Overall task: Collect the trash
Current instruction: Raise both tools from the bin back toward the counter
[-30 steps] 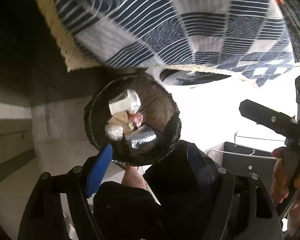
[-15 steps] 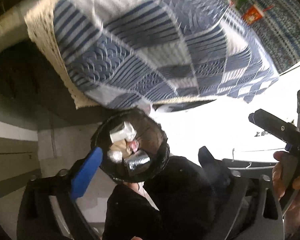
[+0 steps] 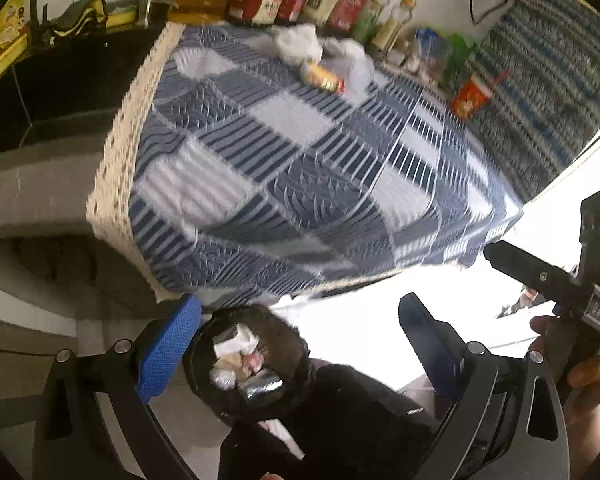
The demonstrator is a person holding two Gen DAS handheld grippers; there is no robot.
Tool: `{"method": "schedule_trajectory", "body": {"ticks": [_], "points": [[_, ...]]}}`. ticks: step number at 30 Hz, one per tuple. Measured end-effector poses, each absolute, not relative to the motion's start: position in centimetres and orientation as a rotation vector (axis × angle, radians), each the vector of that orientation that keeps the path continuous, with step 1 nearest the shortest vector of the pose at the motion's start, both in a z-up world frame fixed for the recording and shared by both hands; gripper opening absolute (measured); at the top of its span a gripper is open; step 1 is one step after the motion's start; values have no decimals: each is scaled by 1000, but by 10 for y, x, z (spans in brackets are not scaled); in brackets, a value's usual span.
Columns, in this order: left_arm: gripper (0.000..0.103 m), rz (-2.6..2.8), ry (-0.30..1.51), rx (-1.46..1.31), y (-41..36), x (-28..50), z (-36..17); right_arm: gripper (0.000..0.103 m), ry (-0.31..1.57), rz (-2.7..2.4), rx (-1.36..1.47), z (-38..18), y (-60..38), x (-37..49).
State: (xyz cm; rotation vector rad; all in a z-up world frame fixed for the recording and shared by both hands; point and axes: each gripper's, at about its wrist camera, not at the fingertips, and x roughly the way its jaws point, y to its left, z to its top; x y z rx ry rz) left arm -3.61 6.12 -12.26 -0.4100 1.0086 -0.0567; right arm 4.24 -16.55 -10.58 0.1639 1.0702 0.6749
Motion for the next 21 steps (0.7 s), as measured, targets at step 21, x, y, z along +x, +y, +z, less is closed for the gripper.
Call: {"method": "schedule_trajectory", "body": {"ticks": [21], "points": [[96, 137, 923, -441, 91, 27, -73, 98, 994, 753, 26, -79, -135, 211]]}}
